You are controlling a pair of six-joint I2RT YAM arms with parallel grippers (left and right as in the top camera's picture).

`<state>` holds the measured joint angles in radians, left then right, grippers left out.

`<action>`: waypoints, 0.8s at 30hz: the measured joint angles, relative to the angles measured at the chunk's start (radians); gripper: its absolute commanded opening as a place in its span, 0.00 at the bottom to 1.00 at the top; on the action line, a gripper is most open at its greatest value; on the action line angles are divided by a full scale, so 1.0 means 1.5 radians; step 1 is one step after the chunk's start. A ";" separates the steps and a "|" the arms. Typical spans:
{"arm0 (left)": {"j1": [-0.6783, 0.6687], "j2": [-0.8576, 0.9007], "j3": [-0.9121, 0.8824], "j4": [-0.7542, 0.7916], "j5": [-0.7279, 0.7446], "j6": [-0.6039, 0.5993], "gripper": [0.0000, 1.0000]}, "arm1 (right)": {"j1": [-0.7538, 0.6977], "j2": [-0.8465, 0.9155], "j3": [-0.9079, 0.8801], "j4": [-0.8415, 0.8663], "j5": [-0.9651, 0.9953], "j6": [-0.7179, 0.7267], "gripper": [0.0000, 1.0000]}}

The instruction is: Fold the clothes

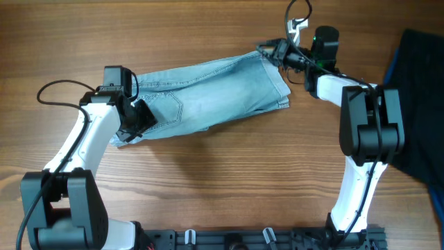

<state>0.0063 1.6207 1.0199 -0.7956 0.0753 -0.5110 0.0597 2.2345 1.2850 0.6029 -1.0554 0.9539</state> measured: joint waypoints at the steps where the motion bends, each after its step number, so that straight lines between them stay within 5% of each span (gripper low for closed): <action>1: 0.000 0.000 0.000 0.001 0.000 0.004 0.37 | 0.012 0.000 0.000 -0.009 -0.029 -0.009 0.04; 10: 0.000 0.000 0.000 0.003 0.000 0.003 0.40 | 0.102 -0.029 -0.002 0.108 0.080 0.122 0.04; 14: 0.000 0.000 0.000 0.003 0.000 0.003 0.42 | 0.099 -0.163 0.002 -0.049 0.187 0.075 0.05; 18: 0.000 0.000 0.000 0.004 0.000 0.003 0.44 | 0.138 -0.302 0.019 -0.323 0.376 -0.122 0.09; 24: 0.000 0.000 0.000 0.011 0.000 0.003 0.43 | 0.242 -0.301 0.028 -0.595 0.473 -0.365 0.04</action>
<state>0.0063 1.6207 1.0199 -0.7795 0.0750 -0.5060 0.4229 1.7828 1.3266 -0.2890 -0.3454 0.4065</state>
